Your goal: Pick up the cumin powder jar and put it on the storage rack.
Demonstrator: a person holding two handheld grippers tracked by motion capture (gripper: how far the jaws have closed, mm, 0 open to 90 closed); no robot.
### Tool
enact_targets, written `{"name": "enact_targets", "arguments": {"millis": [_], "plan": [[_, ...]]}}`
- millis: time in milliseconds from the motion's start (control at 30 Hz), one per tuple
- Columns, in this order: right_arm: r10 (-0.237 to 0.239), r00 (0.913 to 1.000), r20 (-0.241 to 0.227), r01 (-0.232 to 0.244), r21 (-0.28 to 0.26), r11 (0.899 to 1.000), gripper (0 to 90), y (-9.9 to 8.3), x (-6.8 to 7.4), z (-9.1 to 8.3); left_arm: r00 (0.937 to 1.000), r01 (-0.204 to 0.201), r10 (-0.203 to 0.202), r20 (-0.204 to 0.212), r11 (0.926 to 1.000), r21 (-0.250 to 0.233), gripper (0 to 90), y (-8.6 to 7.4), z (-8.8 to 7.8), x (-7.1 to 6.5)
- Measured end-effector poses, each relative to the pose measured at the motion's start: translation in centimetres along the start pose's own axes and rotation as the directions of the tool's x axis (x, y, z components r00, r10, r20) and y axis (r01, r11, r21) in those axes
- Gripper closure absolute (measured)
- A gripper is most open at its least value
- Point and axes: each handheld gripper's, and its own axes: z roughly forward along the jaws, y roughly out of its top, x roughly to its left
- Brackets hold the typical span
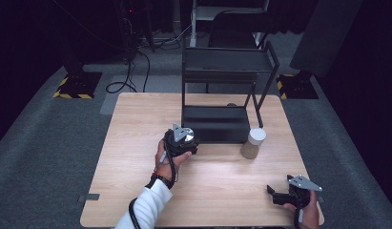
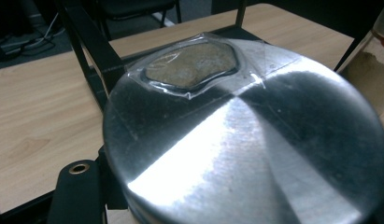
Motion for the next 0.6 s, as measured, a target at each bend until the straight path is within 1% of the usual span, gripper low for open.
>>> {"name": "enact_targets", "arguments": {"millis": [67,133,167,267,300,367,433,500,600], "plan": [[-0.001,1.0000,0.001,0.001,-0.001,1.000,0.0,0.0,0.0,0.0,0.9999,-0.009,0.009,-0.008,0.9998,0.016,31.0,0.4,0.0,-0.2],[0.000,1.0000,0.000,0.000,0.000,1.000,0.0,0.0,0.0,0.0,0.9999,-0.008,0.008,-0.010,0.9998,0.016,31.0,0.6,-0.2,-0.2],[0.001,1.0000,-0.001,-0.001,0.001,1.000,0.0,0.0,0.0,0.0,1.0000,-0.002,0.002,-0.007,0.9999,0.012,31.0,0.8,-0.3,-0.2],[-0.001,1.0000,0.001,0.001,-0.001,1.000,0.0,0.0,0.0,0.0,0.9998,-0.014,0.014,-0.011,0.9998,0.012,31.0,1.3,-0.5,-0.4],[-0.001,1.0000,0.001,0.001,-0.001,1.000,0.0,0.0,0.0,0.0,0.9999,-0.008,0.008,-0.006,0.9999,0.011,31.0,1.5,-0.6,-0.3],[-0.001,1.0000,0.001,0.001,-0.001,1.000,0.0,0.0,0.0,0.0,0.9998,-0.010,0.011,-0.014,0.9998,0.015,31.0,1.9,-0.7,-0.5],[-0.001,1.0000,0.001,0.001,-0.001,1.000,0.0,0.0,0.0,0.0,1.0000,-0.004,0.004,-0.005,0.9999,0.015,31.0,2.2,-0.8,-0.4],[-0.001,1.0000,0.001,0.001,-0.001,1.000,0.0,0.0,0.0,0.0,0.9999,-0.013,0.013,-0.008,0.9998,0.017,31.0,2.7,-1.0,-0.5],[-0.002,1.0000,0.002,0.002,-0.002,1.000,0.0,0.0,0.1,0.0,1.0000,-0.008,0.008,-0.002,0.9999,0.009,31.0,3.2,-1.1,-0.5]]}}
